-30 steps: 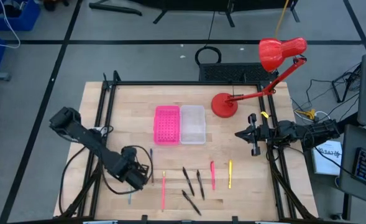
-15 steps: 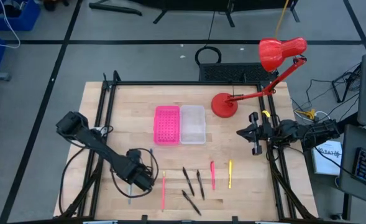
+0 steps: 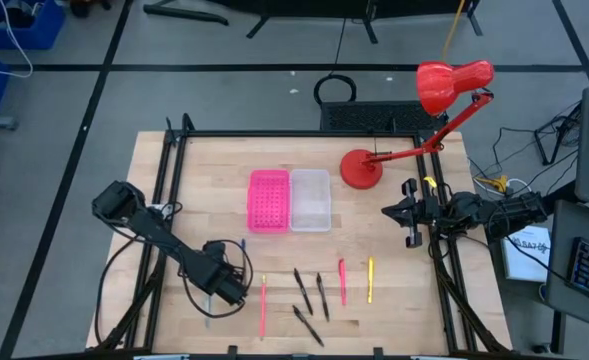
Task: Pick & place school supplies into a supply box
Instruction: Put the black scissors into the pink supply box
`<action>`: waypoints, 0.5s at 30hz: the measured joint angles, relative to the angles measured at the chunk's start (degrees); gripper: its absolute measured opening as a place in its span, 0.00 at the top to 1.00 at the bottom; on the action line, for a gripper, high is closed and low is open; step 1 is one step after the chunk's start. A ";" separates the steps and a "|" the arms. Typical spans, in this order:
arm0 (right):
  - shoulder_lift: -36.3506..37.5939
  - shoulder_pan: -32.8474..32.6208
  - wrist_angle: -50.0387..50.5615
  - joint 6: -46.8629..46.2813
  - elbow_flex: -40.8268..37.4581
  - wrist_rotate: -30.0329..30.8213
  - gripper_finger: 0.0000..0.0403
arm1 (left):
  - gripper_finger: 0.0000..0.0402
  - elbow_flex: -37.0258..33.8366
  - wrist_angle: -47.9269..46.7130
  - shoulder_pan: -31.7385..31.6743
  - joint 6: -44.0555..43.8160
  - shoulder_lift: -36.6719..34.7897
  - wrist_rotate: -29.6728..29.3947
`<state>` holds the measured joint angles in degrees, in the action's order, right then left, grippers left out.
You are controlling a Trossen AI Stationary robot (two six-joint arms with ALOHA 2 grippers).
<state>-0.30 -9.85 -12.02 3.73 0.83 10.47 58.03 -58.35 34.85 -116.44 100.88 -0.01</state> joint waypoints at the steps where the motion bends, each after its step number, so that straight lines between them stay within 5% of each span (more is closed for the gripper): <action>1: 0.00 0.00 0.07 0.00 0.00 -0.01 1.00 | 0.53 -0.67 0.97 0.00 -0.30 0.00 -0.37; 15: 0.00 0.00 1.15 -0.07 0.01 -0.08 1.00 | 0.60 -2.46 1.72 0.00 -2.82 -2.59 -5.35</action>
<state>-0.30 -9.85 -10.87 3.66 0.84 10.39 55.58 -56.62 34.85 -119.26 98.29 -5.35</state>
